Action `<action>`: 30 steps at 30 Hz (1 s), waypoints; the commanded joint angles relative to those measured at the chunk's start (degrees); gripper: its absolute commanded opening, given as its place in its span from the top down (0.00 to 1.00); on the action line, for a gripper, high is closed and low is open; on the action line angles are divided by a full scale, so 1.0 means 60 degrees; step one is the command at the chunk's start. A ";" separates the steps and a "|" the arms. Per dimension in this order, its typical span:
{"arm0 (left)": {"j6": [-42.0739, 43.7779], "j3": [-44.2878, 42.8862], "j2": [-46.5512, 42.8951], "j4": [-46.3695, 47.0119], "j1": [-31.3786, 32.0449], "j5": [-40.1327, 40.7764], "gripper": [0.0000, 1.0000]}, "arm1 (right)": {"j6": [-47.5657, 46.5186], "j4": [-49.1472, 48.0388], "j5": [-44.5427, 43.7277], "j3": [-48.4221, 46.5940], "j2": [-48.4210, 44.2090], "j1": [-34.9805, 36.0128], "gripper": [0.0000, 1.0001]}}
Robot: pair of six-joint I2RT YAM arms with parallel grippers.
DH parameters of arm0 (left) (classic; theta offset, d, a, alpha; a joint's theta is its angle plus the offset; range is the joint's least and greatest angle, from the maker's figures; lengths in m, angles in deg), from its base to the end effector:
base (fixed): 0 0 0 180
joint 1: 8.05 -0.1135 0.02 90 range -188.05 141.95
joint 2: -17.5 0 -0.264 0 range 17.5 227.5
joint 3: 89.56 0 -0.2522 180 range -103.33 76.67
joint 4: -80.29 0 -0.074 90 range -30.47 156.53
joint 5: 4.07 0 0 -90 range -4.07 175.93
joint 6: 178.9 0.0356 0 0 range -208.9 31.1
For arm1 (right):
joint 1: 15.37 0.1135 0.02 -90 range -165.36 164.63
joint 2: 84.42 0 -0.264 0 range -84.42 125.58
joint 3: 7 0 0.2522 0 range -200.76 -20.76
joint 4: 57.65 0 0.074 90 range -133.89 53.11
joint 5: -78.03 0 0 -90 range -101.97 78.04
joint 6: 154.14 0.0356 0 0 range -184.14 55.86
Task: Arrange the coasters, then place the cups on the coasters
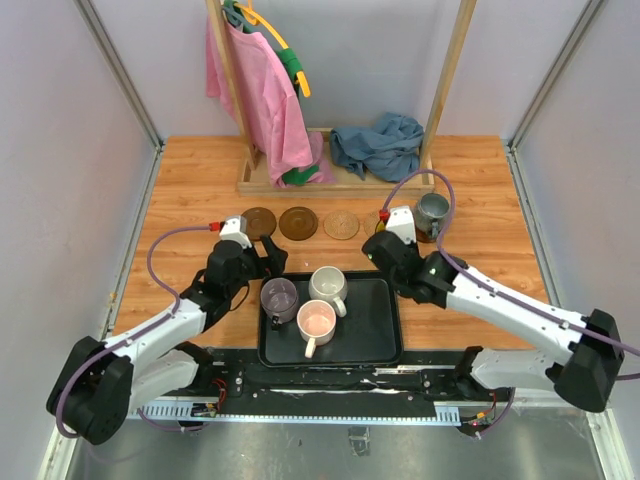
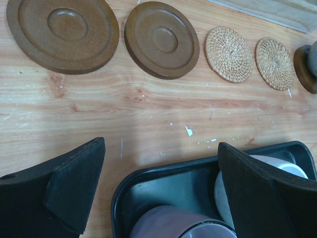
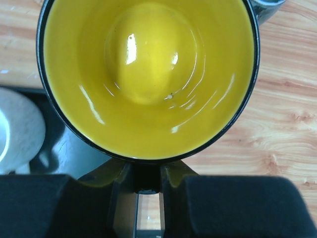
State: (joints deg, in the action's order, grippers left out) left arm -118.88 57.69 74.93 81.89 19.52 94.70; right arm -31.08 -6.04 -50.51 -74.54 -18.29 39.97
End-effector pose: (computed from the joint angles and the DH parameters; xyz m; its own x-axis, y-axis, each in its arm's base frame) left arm 0.1864 -0.0912 0.1879 -0.4674 -0.3131 -0.8267 0.1149 0.9058 -0.4079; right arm 0.1493 0.1770 0.2829 -0.5934 -0.1080 -0.7976 -0.1108 0.9925 -0.0520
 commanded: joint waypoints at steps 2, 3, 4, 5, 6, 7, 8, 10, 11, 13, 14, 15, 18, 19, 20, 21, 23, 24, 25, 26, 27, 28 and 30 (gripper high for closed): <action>0.0500 -0.0622 0.0604 0.0292 0.0095 0.0209 0.00 | -0.1271 -0.1386 0.0567 -0.0982 0.1041 -0.1346 0.99; 0.0541 -0.0706 0.0717 0.0317 0.0091 0.0208 0.00 | -0.1314 -0.1452 0.0642 -0.1133 0.1321 -0.1536 0.99; 0.0587 -0.0737 0.0811 0.0373 0.0092 0.0195 0.00 | -0.1321 -0.1533 0.0737 -0.1273 0.1575 -0.1704 0.99; 0.0644 -0.0753 0.0894 0.0433 0.0085 0.0180 0.00 | -0.1282 -0.1591 0.0835 -0.1450 0.1924 -0.1873 0.99; 0.0676 -0.0776 0.0976 0.0496 0.0091 0.0193 0.00 | -0.1158 -0.1651 0.0950 -0.1554 0.2084 -0.2041 0.99; 0.0708 -0.0795 0.1056 0.0533 0.0090 0.0213 0.00 | -0.1016 -0.1737 0.1093 -0.1650 0.2394 -0.2254 0.99; 0.0736 -0.0836 0.1134 0.0537 0.0088 0.0224 0.00 | -0.0845 -0.1811 0.1240 -0.1762 0.2631 -0.2383 0.99; 0.0852 -0.0945 0.1277 0.0482 0.0098 0.0201 0.00 | -0.0530 -0.1967 0.1413 -0.1968 0.3054 -0.2553 0.99; 0.0908 -0.1016 0.1348 0.0421 0.0087 0.0174 0.00 | -0.0374 -0.1982 0.1447 -0.2119 0.3281 -0.2611 0.99; 0.0984 -0.1127 0.1457 0.0308 0.0079 0.0139 0.00 | -0.0195 -0.1993 0.1582 -0.2448 0.3744 -0.2700 0.99; 0.0995 -0.1172 0.1482 0.0269 0.0079 0.0104 0.00 | -0.0127 -0.2000 0.1613 -0.2602 0.3951 -0.2734 0.99; 0.0972 -0.1196 0.1488 0.0250 0.0085 0.0046 0.00 | -0.0109 -0.2037 0.1663 -0.2733 0.4153 -0.2777 0.99; 0.0871 -0.1189 0.1474 0.0291 0.0077 -0.0108 0.00 | -0.0157 -0.2252 0.1895 -0.2967 0.4649 -0.2954 0.99; 0.0840 -0.1174 0.1473 0.0298 0.0077 -0.0140 0.00 | -0.0181 -0.2349 0.1989 -0.2996 0.4788 -0.3026 0.99; 0.0837 -0.1172 0.1473 0.0307 0.0077 -0.0144 0.00 | -0.0206 -0.2456 0.2059 -0.3013 0.4909 -0.3106 0.99; 0.0825 -0.1159 0.1495 0.0311 0.0077 -0.0144 0.00 | -0.0225 -0.2534 0.2070 -0.3018 0.5021 -0.3180 0.99; 0.0826 -0.1169 0.1533 0.0294 0.0077 -0.0132 0.00 | -0.0239 -0.2626 0.2073 -0.3029 0.5205 -0.3343 0.99; 0.0824 -0.1172 0.1543 0.0297 0.0085 -0.0130 0.00 | -0.0261 -0.2698 0.2374 -0.3015 0.5289 -0.3417 0.99; 0.0822 -0.1183 0.1577 0.0294 0.0078 -0.0130 0.00 | -0.0270 -0.2756 0.2463 -0.3002 0.5336 -0.3497 0.99; 0.0803 -0.1197 0.1609 0.0289 0.0078 -0.0131 0.00 | -0.0297 -0.2826 0.2536 -0.2962 0.5375 -0.3584 0.99; 0.0804 -0.1219 0.1650 0.0291 0.0077 -0.0130 0.00 | -0.0323 -0.2893 0.2637 -0.2933 0.5384 -0.3692 0.99; 0.0806 -0.1237 0.1693 0.0297 0.0079 -0.0142 0.00 | -0.0353 -0.2955 0.2730 -0.2906 0.5409 -0.3786 0.99; 0.0792 -0.1280 0.1774 0.0299 0.0079 -0.0146 0.00 | -0.0424 -0.3068 0.2907 -0.2854 0.5414 -0.3902 0.99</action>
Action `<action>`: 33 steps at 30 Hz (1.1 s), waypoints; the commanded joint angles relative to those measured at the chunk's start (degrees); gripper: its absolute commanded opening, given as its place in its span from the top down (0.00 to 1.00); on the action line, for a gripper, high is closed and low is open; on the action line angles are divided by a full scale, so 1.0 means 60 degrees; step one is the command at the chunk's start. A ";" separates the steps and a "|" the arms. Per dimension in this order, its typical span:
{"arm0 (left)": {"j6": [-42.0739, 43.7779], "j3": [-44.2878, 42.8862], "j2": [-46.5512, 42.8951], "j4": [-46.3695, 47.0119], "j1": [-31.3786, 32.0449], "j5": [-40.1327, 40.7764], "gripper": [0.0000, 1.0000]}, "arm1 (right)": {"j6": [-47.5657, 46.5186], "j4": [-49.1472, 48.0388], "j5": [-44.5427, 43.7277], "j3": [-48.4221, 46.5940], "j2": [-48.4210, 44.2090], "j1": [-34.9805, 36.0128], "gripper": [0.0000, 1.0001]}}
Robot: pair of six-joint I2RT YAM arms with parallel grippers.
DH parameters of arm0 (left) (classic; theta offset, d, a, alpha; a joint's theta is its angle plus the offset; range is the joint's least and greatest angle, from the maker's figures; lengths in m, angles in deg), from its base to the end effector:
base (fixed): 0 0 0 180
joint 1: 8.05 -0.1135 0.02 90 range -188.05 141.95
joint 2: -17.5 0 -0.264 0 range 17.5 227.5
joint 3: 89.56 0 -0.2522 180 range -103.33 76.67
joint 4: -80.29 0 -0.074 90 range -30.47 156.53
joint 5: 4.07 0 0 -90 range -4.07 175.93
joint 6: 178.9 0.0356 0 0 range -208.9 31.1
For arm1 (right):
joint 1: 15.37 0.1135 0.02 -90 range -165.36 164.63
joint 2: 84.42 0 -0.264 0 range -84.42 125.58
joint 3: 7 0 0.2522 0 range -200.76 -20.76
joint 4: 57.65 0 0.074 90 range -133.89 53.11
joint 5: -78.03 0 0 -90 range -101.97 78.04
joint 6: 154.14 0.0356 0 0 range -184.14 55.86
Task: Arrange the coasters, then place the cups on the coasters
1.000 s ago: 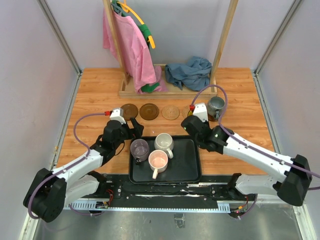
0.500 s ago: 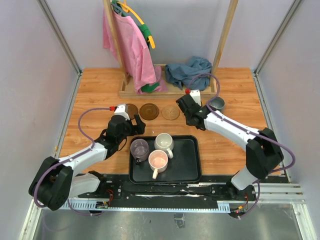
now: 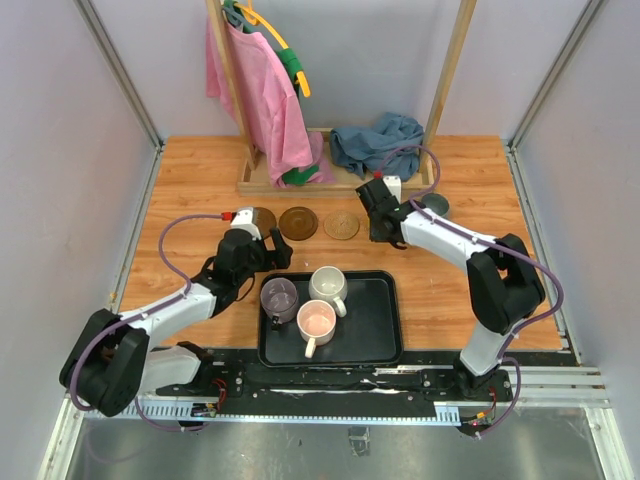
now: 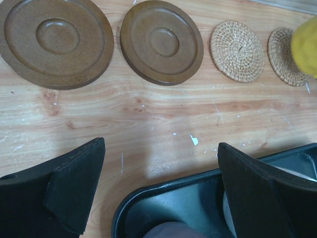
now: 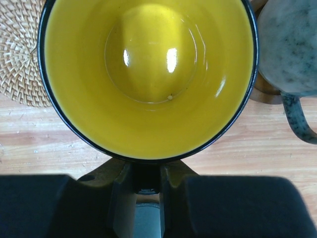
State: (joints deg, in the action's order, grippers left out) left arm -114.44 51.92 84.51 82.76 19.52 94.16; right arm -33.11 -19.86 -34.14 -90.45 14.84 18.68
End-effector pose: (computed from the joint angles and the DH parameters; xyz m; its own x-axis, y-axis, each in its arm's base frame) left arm 0.2122 -0.1050 0.1883 -0.4992 -0.2207 -0.8379 0.1428 0.9328 -0.3308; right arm 0.3129 0.1953 0.2193 -0.7431 0.0740 -0.6651 0.0584 0.9972 0.0456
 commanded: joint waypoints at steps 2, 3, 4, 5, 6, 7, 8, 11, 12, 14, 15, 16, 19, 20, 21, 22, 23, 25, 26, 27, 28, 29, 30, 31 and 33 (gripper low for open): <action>0.0041 -0.0353 0.0259 0.0159 0.0077 -0.0046 0.00 | -0.0144 -0.0811 0.0351 -0.0196 -0.0087 -0.0508 0.99; 0.0031 -0.0369 0.0292 0.0153 0.0077 -0.0056 0.00 | -0.0170 -0.0821 0.0438 -0.0203 -0.0073 -0.0578 0.99; 0.0004 -0.0382 0.0325 0.0176 0.0081 -0.0054 0.00 | -0.0208 -0.0839 0.0520 -0.0198 -0.0054 -0.0620 0.99; -0.0005 -0.0393 0.0364 0.0169 0.0082 -0.0072 0.00 | -0.0225 -0.0830 0.0561 -0.0198 -0.0039 -0.0653 0.99; -0.0019 -0.0400 0.0400 0.0172 0.0089 -0.0081 0.00 | -0.0230 -0.0831 0.0601 -0.0201 -0.0023 -0.0683 0.99; -0.0039 -0.0414 0.0425 0.0171 0.0086 -0.0101 0.00 | -0.0227 -0.0827 0.0628 -0.0198 0.0007 -0.0703 0.99; -0.0050 -0.0415 0.0455 0.0180 0.0084 -0.0107 0.00 | -0.0233 -0.0828 0.0643 -0.0194 0.0020 -0.0720 0.99; -0.0073 -0.0408 0.0476 0.0207 0.0088 -0.0139 0.00 | -0.0233 -0.0830 0.0692 -0.0171 0.0096 -0.0736 0.99; -0.0079 -0.0402 0.0486 0.0217 0.0079 -0.0154 0.00 | -0.0223 -0.0827 0.0718 -0.0161 0.0122 -0.0739 0.99; -0.0067 -0.0401 0.0494 0.0206 0.0077 -0.0181 0.00 | -0.0187 -0.0829 0.0747 -0.0151 0.0179 -0.0747 0.99; -0.0069 -0.0394 0.0497 0.0202 0.0077 -0.0185 0.00 | -0.0190 -0.0829 0.0738 -0.0122 0.0200 -0.0740 0.99; -0.0069 -0.0387 0.0494 0.0198 0.0094 -0.0187 0.00 | -0.0187 -0.0829 0.0744 -0.0119 0.0223 -0.0749 0.99; -0.0074 -0.0359 0.0493 0.0212 0.0077 -0.0185 0.00 | -0.0188 -0.0795 0.0651 -0.0141 0.0281 -0.0739 0.99; -0.0075 -0.0346 0.0482 0.0223 0.0081 -0.0192 0.00 | -0.0190 -0.0784 0.0612 -0.0156 0.0307 -0.0737 0.99; -0.0066 -0.0343 0.0479 0.0234 0.0085 -0.0199 0.00 | -0.0190 -0.0772 0.0595 -0.0167 0.0323 -0.0737 0.99; -0.0065 -0.0335 0.0478 0.0235 0.0084 -0.0200 0.00 | -0.0191 -0.0767 0.0589 -0.0187 0.0337 -0.0741 0.99; -0.0070 -0.0329 0.0467 0.0239 0.0078 -0.0200 0.00 | -0.0189 -0.0775 0.0570 -0.0198 0.0358 -0.0739 0.99; -0.0054 -0.0328 0.0468 0.0251 0.0081 -0.0200 0.00 | -0.0190 -0.0768 0.0546 -0.0207 0.0407 -0.0739 0.99; -0.0041 -0.0328 0.0461 0.0252 0.0082 -0.0200 0.00 | -0.0197 -0.0779 0.0526 -0.0226 0.0428 -0.0739 0.99; -0.0036 -0.0328 0.0452 0.0267 0.0083 -0.0189 0.00 | -0.0193 -0.0793 0.0520 -0.0232 0.0453 -0.0737 0.99; -0.0035 -0.0328 0.0453 0.0259 0.0078 -0.0185 0.00 | -0.0209 -0.0789 0.0486 -0.0233 0.0482 -0.0745 0.99; -0.0035 -0.0315 0.0450 0.0269 0.0078 -0.0185 0.00 | -0.0215 -0.0783 0.0460 -0.0232 0.0502 -0.0738 0.99; -0.0039 -0.0302 0.0438 0.0291 0.0077 -0.0185 0.00 | -0.0219 -0.0783 0.0448 -0.0222 0.0517 -0.0737 0.99; -0.0036 -0.0299 0.0451 0.0297 0.0079 -0.0185 0.00 | -0.0216 -0.0783 0.0430 -0.0234 0.0521 -0.0737 0.99; -0.0045 -0.0284 0.0456 0.0309 0.0078 -0.0203 0.00 | -0.0205 -0.0792 0.0388 -0.0219 0.0550 -0.0753 0.99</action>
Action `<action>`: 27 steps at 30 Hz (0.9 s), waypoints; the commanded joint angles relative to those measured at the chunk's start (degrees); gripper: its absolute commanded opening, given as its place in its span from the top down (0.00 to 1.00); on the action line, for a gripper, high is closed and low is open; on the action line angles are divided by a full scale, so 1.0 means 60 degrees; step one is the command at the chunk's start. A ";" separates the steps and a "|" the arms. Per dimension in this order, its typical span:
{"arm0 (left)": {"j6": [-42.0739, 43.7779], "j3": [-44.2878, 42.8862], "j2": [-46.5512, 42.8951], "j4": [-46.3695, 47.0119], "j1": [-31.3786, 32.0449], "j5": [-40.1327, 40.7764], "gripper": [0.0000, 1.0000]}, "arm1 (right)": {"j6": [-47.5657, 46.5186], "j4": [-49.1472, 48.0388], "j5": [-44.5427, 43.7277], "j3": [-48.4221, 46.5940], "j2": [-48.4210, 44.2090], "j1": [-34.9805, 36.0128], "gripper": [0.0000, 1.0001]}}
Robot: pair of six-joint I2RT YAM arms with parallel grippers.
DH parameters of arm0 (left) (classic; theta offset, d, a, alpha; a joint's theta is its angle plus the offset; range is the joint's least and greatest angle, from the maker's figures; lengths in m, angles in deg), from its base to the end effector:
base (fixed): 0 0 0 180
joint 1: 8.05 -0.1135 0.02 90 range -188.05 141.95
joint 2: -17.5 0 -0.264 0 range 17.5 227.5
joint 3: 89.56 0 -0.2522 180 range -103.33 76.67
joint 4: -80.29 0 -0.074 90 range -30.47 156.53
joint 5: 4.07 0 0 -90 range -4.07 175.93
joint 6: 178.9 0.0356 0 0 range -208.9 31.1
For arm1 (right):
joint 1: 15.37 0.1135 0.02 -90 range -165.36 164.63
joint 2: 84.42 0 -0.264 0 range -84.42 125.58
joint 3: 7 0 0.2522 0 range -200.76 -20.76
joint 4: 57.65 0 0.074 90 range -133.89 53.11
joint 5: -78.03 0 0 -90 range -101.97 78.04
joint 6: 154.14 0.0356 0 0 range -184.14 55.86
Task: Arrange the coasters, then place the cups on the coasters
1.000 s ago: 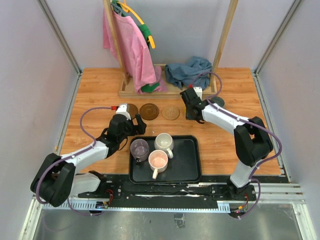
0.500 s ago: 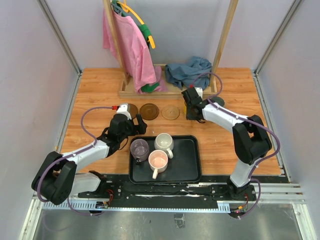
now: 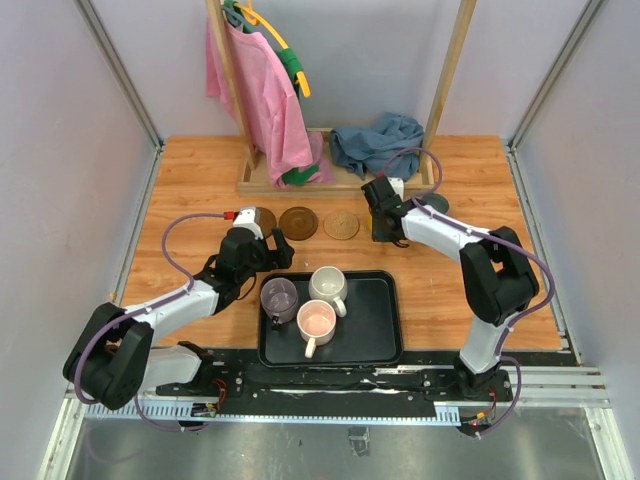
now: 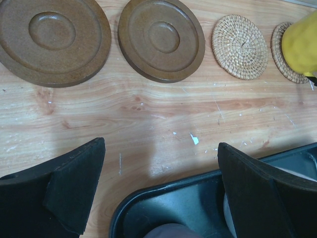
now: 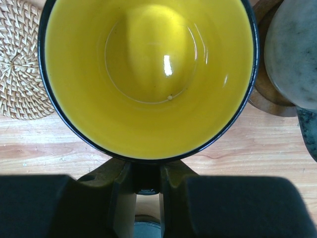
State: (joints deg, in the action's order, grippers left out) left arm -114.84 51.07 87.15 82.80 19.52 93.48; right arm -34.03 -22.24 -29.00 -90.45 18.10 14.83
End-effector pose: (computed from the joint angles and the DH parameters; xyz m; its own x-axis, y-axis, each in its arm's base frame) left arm 0.2173 -0.1082 0.1829 -0.5270 -0.2140 -0.8225 0.1393 0.9329 -0.3320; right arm 0.3323 0.1813 0.2009 -0.7760 0.1033 -0.6222 0.0640 0.9943 0.0853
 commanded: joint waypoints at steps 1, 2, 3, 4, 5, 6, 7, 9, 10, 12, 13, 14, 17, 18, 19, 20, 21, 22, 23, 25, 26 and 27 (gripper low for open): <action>0.0022 -0.0142 0.0029 0.0298 0.0077 -0.0087 0.00 | -0.0045 -0.0387 -0.0492 -0.0223 0.0023 -0.0113 0.99; 0.0029 -0.0134 0.0035 0.0317 0.0077 -0.0087 0.00 | -0.0037 -0.0399 -0.0496 -0.0217 0.0053 -0.0122 0.99; 0.0023 -0.0141 0.0030 0.0307 0.0085 -0.0087 0.00 | -0.0036 -0.0387 -0.0507 -0.0211 0.0063 -0.0129 0.99; 0.0033 -0.0134 0.0026 0.0311 0.0082 -0.0087 0.00 | -0.0023 -0.0386 -0.0534 -0.0196 0.0074 -0.0126 0.99; 0.0040 -0.0127 0.0036 0.0316 0.0078 -0.0087 0.00 | -0.0016 -0.0409 -0.0539 -0.0205 0.0080 -0.0129 0.99; 0.0044 -0.0127 0.0037 0.0312 0.0081 -0.0087 0.00 | -0.0022 -0.0425 -0.0549 -0.0186 0.0094 -0.0137 0.99; 0.0043 -0.0127 0.0038 0.0325 0.0078 -0.0087 0.00 | -0.0024 -0.0456 -0.0545 -0.0180 0.0107 -0.0151 0.99; 0.0039 -0.0140 0.0051 0.0346 0.0077 -0.0098 0.00 | -0.0018 -0.0472 -0.0535 -0.0164 0.0114 -0.0182 0.99; 0.0042 -0.0141 0.0052 0.0342 0.0077 -0.0101 0.00 | -0.0009 -0.0482 -0.0510 -0.0148 0.0113 -0.0200 0.99; 0.0036 -0.0142 0.0056 0.0321 0.0079 -0.0103 0.00 | 0.0010 -0.0482 -0.0478 -0.0144 0.0098 -0.0212 0.99; 0.0040 -0.0142 0.0066 0.0331 0.0085 -0.0101 0.00 | 0.0009 -0.0476 -0.0441 -0.0121 0.0078 -0.0213 0.99; 0.0028 -0.0142 0.0074 0.0320 0.0082 -0.0101 0.00 | 0.0023 -0.0474 -0.0396 -0.0099 0.0050 -0.0213 0.99; 0.0028 -0.0142 0.0081 0.0318 0.0081 -0.0103 0.00 | 0.0071 -0.0453 -0.0212 -0.0038 -0.0051 -0.0213 0.98; 0.0030 -0.0142 0.0093 0.0327 0.0078 -0.0114 0.00 | 0.0101 -0.0425 -0.0169 -0.0024 -0.0109 -0.0213 0.94; 0.0030 -0.0153 0.0107 0.0325 0.0077 -0.0116 0.00 | 0.0110 -0.0401 -0.0120 0.0000 -0.0153 -0.0213 0.85; 0.0028 -0.0156 0.0118 0.0320 0.0077 -0.0127 0.00 | 0.0133 -0.0388 -0.0061 0.0030 -0.0190 -0.0213 0.76; 0.0030 -0.0167 0.0125 0.0317 0.0077 -0.0130 0.00 | 0.0143 -0.0366 -0.0004 0.0047 -0.0227 -0.0213 0.66; 0.0025 -0.0170 0.0138 0.0320 0.0077 -0.0143 0.00 | 0.0159 -0.0350 0.0021 0.0078 -0.0258 -0.0213 0.61; 0.0030 -0.0178 0.0147 0.0311 0.0077 -0.0156 0.00 | 0.0187 -0.0335 0.0047 0.0093 -0.0289 -0.0213 0.56; 0.0028 -0.0193 0.0157 0.0305 0.0078 -0.0175 0.00 | 0.0232 -0.0281 0.0078 0.0141 -0.0339 -0.0221 0.44; 0.0023 -0.0199 0.0155 0.0287 0.0087 -0.0173 0.00 | 0.0254 -0.0248 0.0090 0.0167 -0.0354 -0.0214 0.41; 0.0029 -0.0200 0.0155 0.0285 0.0086 -0.0165 0.00 | 0.0264 -0.0244 0.0103 0.0190 -0.0367 -0.0215 0.40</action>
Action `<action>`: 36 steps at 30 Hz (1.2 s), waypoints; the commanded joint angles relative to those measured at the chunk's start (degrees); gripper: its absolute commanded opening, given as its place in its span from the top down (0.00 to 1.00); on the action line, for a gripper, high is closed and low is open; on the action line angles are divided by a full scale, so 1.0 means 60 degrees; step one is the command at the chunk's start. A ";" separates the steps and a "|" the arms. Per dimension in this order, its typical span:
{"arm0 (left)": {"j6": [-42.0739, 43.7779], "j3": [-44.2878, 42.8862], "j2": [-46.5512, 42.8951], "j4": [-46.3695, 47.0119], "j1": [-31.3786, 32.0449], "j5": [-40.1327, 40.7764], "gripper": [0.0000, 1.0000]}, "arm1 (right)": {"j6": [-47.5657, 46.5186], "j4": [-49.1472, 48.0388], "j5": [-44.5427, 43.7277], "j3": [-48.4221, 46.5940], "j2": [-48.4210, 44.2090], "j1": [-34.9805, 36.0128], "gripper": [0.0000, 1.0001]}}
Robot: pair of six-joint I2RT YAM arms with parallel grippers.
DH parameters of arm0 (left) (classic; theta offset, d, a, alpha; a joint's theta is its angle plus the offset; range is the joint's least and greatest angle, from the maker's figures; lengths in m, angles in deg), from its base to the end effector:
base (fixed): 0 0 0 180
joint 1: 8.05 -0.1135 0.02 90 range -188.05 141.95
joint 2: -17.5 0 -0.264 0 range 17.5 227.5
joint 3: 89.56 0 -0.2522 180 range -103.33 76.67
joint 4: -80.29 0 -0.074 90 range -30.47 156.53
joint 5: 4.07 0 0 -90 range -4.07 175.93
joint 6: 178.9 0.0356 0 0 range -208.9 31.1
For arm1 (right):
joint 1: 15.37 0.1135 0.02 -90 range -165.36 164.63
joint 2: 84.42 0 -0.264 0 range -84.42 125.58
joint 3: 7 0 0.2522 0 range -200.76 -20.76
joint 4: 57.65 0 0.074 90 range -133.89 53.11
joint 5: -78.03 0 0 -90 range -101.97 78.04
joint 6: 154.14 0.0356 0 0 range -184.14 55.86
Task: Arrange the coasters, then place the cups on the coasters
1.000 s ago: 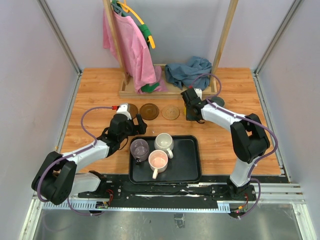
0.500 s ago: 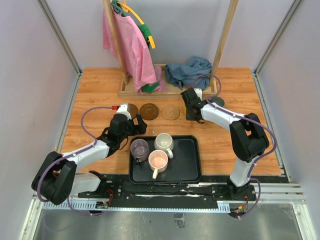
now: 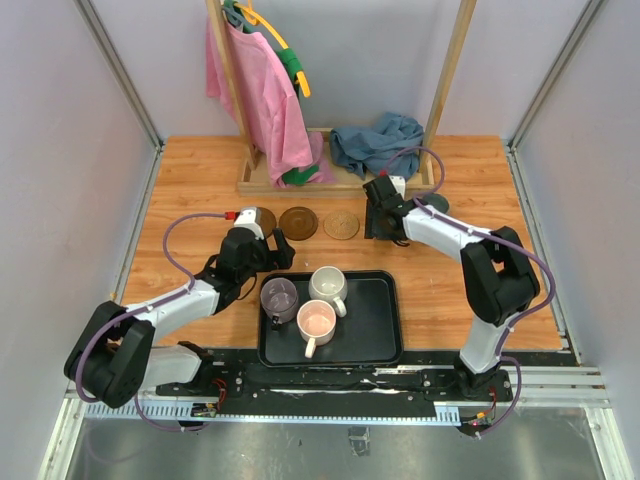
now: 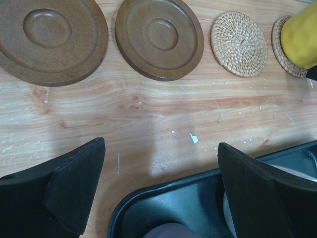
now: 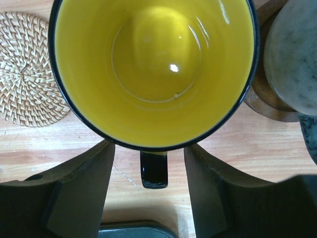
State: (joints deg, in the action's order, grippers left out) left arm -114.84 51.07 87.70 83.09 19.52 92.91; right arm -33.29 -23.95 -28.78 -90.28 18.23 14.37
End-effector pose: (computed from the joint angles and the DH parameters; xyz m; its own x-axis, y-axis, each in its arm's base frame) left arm 0.2180 -0.1089 0.1813 -0.5340 -0.2110 -0.8188 0.1454 0.9310 -0.3348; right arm 0.3356 0.1799 0.2011 -0.7620 0.1300 -0.6344 0.0778 0.9909 0.1096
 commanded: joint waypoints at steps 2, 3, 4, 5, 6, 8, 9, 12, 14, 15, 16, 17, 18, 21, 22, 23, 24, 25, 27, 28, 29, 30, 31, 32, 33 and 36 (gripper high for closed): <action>0.0008 -0.0215 0.0064 0.0217 0.0078 -0.0080 0.00 | 0.0180 0.0056 0.0126 0.0223 -0.0422 -0.0146 0.39; 0.0013 -0.0226 0.0071 0.0207 0.0092 -0.0078 0.00 | 0.0194 0.0046 0.0167 0.0269 -0.0444 -0.0134 0.39; 0.0013 -0.0229 0.0081 0.0199 0.0079 -0.0081 0.00 | 0.0213 0.0056 0.0199 0.0306 -0.0465 -0.0129 0.39; 0.0015 -0.0237 0.0079 0.0192 0.0081 -0.0080 0.00 | 0.0230 0.0050 0.0233 0.0343 -0.0495 -0.0123 0.39; 0.0023 -0.0243 0.0078 0.0178 0.0078 -0.0087 0.00 | 0.0248 0.0051 0.0259 0.0377 -0.0539 -0.0122 0.39; 0.0030 -0.0257 0.0069 0.0148 0.0081 -0.0080 0.00 | 0.0288 0.0093 0.0262 0.0436 -0.0641 -0.0111 0.37; 0.0030 -0.0266 0.0065 0.0133 0.0078 -0.0067 0.00 | 0.0279 0.0133 0.0255 0.0446 -0.0707 -0.0110 0.36; 0.0033 -0.0284 0.0053 0.0106 0.0077 -0.0052 0.00 | 0.0271 0.0336 0.0013 0.0468 -0.1028 -0.0022 0.33; 0.0059 -0.0288 0.0035 0.0111 0.0085 -0.0039 0.00 | 0.0250 0.0508 -0.0290 0.0496 -0.1370 0.0076 0.30; 0.0072 -0.0288 0.0022 0.0106 0.0078 -0.0025 0.00 | 0.0258 0.0588 -0.0422 0.0528 -0.1557 0.0133 0.29; 0.0083 -0.0288 0.0020 0.0118 0.0078 -0.0029 0.00 | 0.0254 0.0644 -0.0585 0.0556 -0.1734 0.0203 0.29; 0.0112 -0.0288 0.0011 0.0144 0.0077 -0.0046 0.00 | 0.0262 0.0699 -0.0718 0.0611 -0.1930 0.0268 0.28; 0.0132 -0.0288 -0.0005 0.0185 0.0081 -0.0081 0.00 | 0.0271 0.0753 -0.0834 0.0656 -0.2128 0.0333 0.27; 0.0278 -0.0248 -0.0070 0.0397 0.0088 -0.0260 0.00 | 0.0336 0.0863 -0.1083 0.0875 -0.2731 0.0518 0.25; 0.0332 -0.0234 -0.0112 0.0464 0.0086 -0.0331 0.00 | 0.0349 0.0891 -0.1156 0.0936 -0.2930 0.0575 0.24; 0.0376 -0.0219 -0.0156 0.0526 0.0088 -0.0415 0.00 | 0.0344 0.0927 -0.1233 0.1006 -0.3132 0.0624 0.24; 0.0425 -0.0208 -0.0213 0.0575 0.0092 -0.0492 0.00 | 0.0341 0.0957 -0.1301 0.1064 -0.3308 0.0676 0.24; 0.0455 -0.0188 -0.0266 0.0633 0.0092 -0.0571 0.00 | 0.0319 0.0985 -0.1348 0.1126 -0.3480 0.0725 0.23; 0.0523 -0.0136 -0.0397 0.0733 0.0092 -0.0735 0.00 | 0.0274 0.1061 -0.1326 0.1252 -0.3809 0.0779 0.23; 0.0540 -0.0115 -0.0466 0.0728 0.0112 -0.0786 0.00 | 0.0245 0.1104 -0.1265 0.1298 -0.3951 0.0820 0.23; 0.0566 -0.0102 -0.0541 0.0709 0.0131 -0.0842 0.00 | 0.0212 0.1139 -0.1175 0.1361 -0.4087 0.0891 0.22; 0.0603 -0.0087 -0.0612 0.0688 0.0157 -0.0875 0.00 | 0.0198 0.1169 -0.1076 0.1431 -0.4224 0.0955 0.23; 0.0631 -0.0073 -0.0687 0.0652 0.0199 -0.0913 0.00 | 0.0204 0.1202 -0.0985 0.1533 -0.4341 0.1047 0.22; 0.0645 -0.0049 -0.0757 0.0622 0.0263 -0.0948 0.00 | 0.0186 0.1224 -0.0928 0.1593 -0.4449 0.1172 0.22; 0.0666 -0.0044 -0.0834 0.0589 0.0329 -0.0994 0.00 | 0.0140 0.1240 -0.0912 0.1658 -0.4549 0.1294 0.22; 0.0673 0.0014 -0.1013 0.0409 0.0639 -0.1071 0.00 | -0.0229 0.1062 -0.0644 0.1915 -0.4820 0.1798 0.24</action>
State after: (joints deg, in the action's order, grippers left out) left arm -112.06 51.05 83.65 84.84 21.11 88.30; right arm -32.50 -18.44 -34.12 -80.81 -8.35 21.45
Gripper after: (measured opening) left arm 0.994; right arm 0.774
